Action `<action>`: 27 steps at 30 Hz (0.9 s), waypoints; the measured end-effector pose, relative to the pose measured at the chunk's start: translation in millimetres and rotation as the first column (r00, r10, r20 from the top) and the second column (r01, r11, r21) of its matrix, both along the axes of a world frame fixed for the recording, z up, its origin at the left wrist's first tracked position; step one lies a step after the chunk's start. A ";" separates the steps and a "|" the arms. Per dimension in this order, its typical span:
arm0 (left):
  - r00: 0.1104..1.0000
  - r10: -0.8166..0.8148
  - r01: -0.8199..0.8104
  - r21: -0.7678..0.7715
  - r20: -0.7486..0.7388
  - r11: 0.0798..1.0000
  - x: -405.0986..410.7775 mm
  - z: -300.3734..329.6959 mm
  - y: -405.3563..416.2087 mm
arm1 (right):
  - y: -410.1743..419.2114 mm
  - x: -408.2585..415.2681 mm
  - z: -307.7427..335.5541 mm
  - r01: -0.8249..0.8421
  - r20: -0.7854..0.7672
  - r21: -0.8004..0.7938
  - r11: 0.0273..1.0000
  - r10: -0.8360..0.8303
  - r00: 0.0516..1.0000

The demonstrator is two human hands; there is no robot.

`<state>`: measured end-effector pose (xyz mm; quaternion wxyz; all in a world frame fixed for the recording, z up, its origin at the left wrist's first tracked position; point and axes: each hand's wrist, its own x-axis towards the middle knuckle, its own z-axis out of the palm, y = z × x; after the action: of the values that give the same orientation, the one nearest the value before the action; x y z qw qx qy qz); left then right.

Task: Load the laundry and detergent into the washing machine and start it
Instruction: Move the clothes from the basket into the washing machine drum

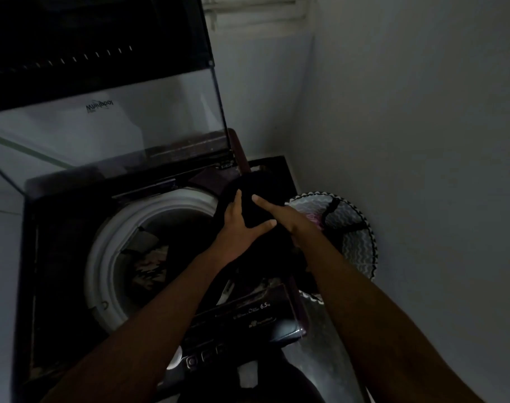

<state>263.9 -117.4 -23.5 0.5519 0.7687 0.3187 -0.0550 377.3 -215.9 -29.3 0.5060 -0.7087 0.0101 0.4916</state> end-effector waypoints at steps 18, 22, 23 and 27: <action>0.929 0.368 -0.281 -0.714 -0.034 0.642 -31.3 9.9 21.9 | 41.0 -30.1 35.3 0.060 0.491 -0.224 0.973 0.060 0.869; 0.858 0.501 -0.372 -0.809 -0.113 0.455 -52.0 23.3 31.8 | 69.7 -65.4 39.1 -0.022 0.402 -0.119 0.993 0.068 0.913; 0.846 0.521 -0.382 -0.808 -0.111 0.449 -58.7 24.5 35.9 | 75.9 -75.0 40.1 -0.039 0.345 -0.078 0.996 0.063 0.937; 0.821 0.567 -0.417 -0.753 -0.071 0.510 -90.5 29.1 59.1 | 101.4 -105.1 38.4 -0.051 0.178 0.024 0.998 0.046 0.983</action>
<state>173.4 -58.2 5.6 0.8333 0.3548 0.4207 0.0515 272.2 -114.5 9.1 0.5026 -0.7425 -0.0595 0.4388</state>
